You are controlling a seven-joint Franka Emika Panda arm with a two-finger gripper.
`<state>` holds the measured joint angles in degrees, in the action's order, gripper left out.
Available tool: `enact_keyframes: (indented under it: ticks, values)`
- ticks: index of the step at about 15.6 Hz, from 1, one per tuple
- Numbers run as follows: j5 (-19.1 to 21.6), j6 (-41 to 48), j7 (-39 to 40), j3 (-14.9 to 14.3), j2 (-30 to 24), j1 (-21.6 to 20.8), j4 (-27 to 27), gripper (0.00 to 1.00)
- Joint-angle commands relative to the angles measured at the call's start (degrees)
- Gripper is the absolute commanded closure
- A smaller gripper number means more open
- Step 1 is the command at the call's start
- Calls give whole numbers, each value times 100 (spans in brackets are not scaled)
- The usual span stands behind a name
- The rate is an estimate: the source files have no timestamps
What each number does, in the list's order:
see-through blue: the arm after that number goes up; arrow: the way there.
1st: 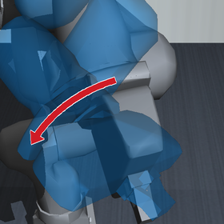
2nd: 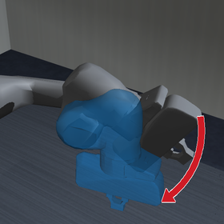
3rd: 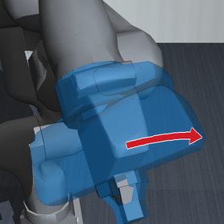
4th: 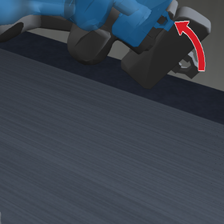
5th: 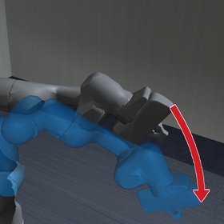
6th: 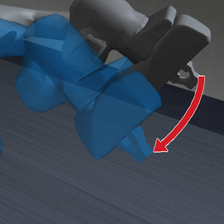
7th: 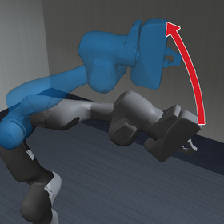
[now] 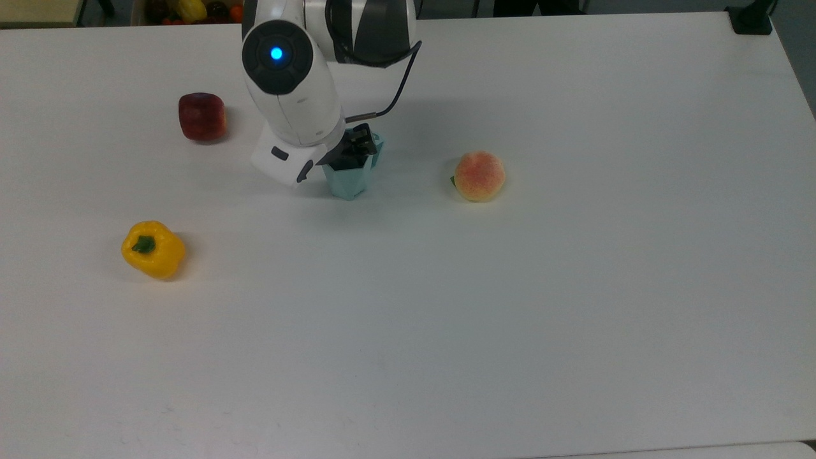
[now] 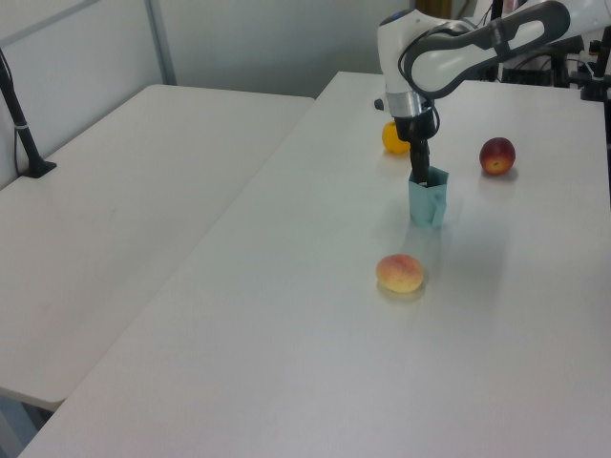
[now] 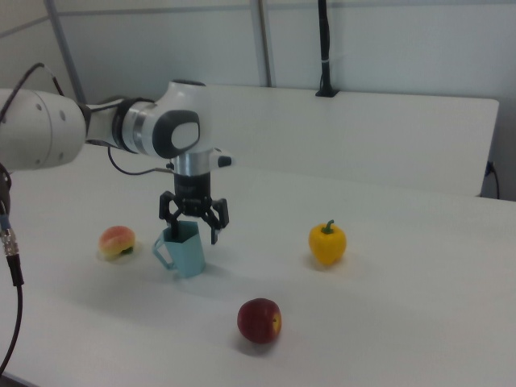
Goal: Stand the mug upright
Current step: 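Open the gripper and lift it away from the mug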
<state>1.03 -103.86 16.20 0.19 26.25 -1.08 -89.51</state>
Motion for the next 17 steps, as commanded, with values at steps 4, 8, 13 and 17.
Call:
enact_keyframes:
  ticks: [4, 8, 13, 17]
  values:
    - [99, 286, -739, 25, -1287, -85, 4, 0]
    - [230, 743, -2126, 217, -1964, -77, 30, 0]
    - [275, 1095, -3518, 648, -2361, -42, 4, 0]
    - [468, 1280, -3169, 711, -2590, -15, -49, 0]
